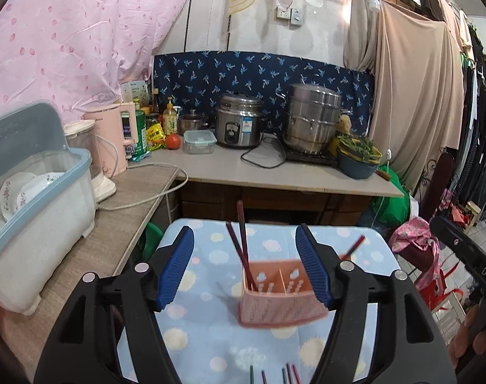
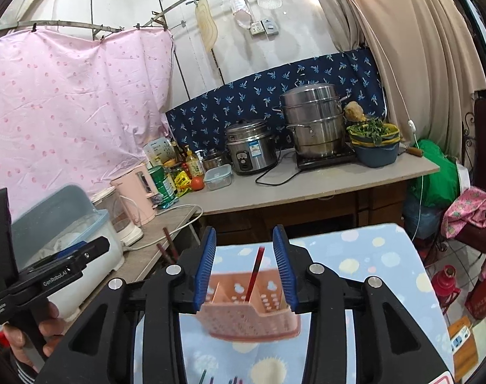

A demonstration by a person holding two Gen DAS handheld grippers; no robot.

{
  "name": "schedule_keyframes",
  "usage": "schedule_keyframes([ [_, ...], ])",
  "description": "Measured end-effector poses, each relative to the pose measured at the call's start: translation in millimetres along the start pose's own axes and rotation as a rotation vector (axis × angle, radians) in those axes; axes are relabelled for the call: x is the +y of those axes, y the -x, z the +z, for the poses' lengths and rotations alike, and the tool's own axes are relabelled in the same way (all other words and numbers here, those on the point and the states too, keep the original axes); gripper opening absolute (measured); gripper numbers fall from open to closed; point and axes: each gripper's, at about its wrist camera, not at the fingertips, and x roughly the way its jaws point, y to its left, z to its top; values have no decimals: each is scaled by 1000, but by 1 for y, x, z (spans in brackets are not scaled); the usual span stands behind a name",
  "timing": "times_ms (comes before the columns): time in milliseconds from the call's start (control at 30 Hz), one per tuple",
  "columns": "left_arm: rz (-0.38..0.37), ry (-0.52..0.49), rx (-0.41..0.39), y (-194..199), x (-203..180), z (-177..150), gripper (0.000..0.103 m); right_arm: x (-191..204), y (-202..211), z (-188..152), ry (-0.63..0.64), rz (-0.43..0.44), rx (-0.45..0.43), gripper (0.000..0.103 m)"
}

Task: Organize utensils
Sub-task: 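Bring both grippers back over the remaining chopsticks and gold spoon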

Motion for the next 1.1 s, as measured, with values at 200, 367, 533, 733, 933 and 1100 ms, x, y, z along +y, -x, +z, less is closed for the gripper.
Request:
schedule_keyframes([
  [200,6,-36,53,26,4,-39,63,-5,38,-38,-33,18,56,38],
  [367,11,-63,127,39,10,-88,63,-1,64,-87,20,-43,113,38],
  [533,43,-96,200,46,12,-141,63,-2,80,-141,35,-80,196,38],
  [733,52,-106,301,48,14,-201,63,6,89,-202,88,-116,294,38],
  [933,40,-76,380,48,14,-245,63,21,90,-255,138,-111,389,38],
  [1100,42,-85,422,50,8,-269,63,31,86,-283,153,-105,440,37],
])
